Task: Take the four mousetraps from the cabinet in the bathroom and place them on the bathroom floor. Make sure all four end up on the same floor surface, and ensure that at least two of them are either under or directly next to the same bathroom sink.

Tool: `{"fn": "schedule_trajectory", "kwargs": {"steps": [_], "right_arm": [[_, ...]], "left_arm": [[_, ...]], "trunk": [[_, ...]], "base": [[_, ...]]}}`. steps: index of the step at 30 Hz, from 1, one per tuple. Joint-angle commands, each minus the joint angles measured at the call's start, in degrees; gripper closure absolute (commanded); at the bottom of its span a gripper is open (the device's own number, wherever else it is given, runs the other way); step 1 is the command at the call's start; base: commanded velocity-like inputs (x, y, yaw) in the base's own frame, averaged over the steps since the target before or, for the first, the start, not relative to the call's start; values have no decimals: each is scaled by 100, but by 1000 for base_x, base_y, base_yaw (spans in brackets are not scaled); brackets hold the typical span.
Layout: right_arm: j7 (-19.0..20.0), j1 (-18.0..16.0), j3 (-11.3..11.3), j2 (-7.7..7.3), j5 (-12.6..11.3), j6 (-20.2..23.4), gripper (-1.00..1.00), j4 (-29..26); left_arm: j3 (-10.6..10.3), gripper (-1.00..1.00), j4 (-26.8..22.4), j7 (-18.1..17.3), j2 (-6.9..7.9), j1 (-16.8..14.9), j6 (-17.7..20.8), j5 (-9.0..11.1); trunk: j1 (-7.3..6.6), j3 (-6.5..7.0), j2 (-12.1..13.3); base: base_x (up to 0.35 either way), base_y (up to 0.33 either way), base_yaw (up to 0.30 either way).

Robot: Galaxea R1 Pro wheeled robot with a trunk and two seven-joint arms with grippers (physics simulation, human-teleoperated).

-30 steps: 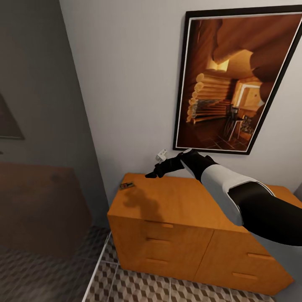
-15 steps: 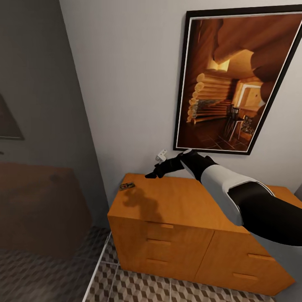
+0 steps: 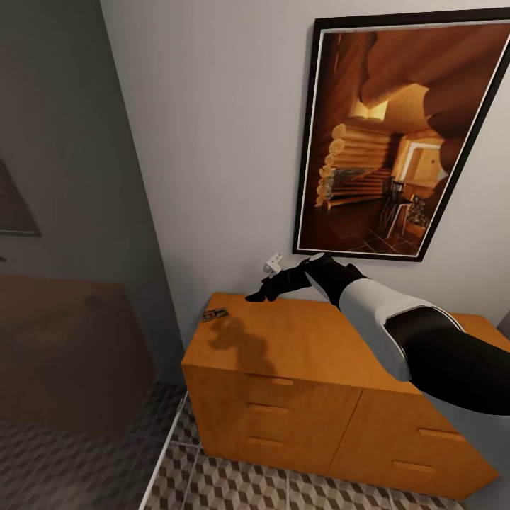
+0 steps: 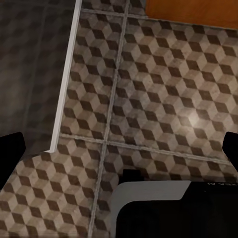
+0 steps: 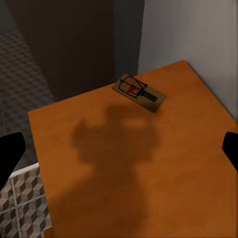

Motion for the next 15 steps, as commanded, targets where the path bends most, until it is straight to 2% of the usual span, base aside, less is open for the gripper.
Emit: {"fn": "schedule_trajectory", "kwargs": {"steps": [1,10,15], "right_arm": [[-41,-4,-27,1,37,47,-100,-10],[-337,-4,-25,5,38,46,-100,-9],[-390,-4,-25,104,39,41,-100,15]], "left_arm": [[-43,-100,17,3,1,3,-29,19],[-43,-100,18,4,-4,26,-28,19],[-43,-100,18,4,-1,28,-28,19]], "trunk": [[4,-13,-13],[4,-13,-13],[4,-13,-13]], "base": [[0,0,0],[0,0,0],[0,0,0]]}}
